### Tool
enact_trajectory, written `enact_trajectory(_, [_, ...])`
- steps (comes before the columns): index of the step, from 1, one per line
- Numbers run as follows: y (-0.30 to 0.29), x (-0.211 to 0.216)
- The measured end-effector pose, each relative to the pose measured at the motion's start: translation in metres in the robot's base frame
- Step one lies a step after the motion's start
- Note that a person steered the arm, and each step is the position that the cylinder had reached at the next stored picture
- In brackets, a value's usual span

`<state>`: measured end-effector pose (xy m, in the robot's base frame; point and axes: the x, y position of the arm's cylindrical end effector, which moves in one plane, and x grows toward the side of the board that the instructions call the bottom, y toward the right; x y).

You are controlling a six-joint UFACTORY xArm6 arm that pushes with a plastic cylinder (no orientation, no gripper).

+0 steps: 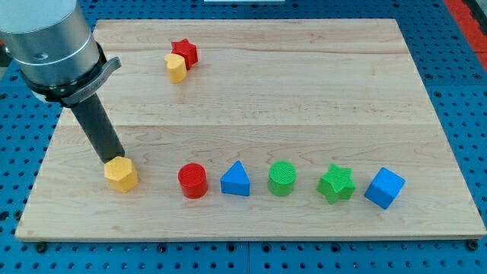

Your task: Slide the red star to the left of the hexagon

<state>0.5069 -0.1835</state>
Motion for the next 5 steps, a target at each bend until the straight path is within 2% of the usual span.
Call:
enact_trajectory(2, [0.021, -0.009])
enact_trajectory(4, [0.145, -0.109])
enact_trajectory(5, [0.158, -0.184])
